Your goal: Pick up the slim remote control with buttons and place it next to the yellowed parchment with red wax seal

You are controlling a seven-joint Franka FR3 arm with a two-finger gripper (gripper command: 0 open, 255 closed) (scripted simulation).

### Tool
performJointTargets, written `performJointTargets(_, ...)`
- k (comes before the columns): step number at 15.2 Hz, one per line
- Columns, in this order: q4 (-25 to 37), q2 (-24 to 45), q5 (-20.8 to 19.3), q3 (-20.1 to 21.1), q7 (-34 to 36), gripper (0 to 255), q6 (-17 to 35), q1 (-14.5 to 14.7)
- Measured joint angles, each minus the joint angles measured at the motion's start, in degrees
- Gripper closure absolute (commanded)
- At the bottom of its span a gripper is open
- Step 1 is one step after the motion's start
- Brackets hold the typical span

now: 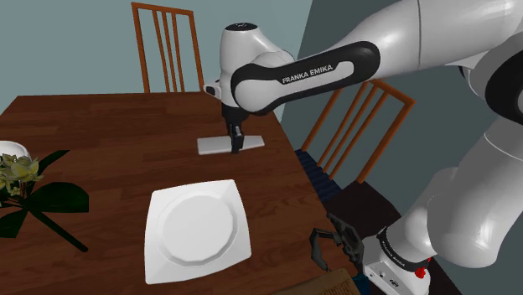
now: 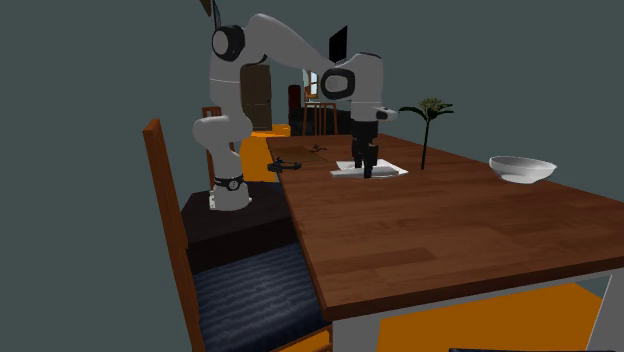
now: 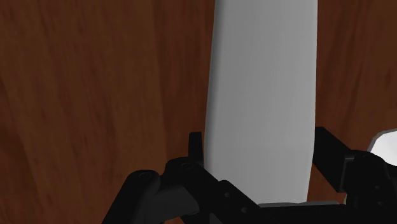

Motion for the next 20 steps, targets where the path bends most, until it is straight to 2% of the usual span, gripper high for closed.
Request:
performJointTargets(8, 3.1, -2.1, 0.4, 0.3, 0.3, 255, -5.2, 0.2)
performJointTargets(20, -3.4, -7.0, 0.9, 7.1, 14.7, 255, -3.5, 8.1)
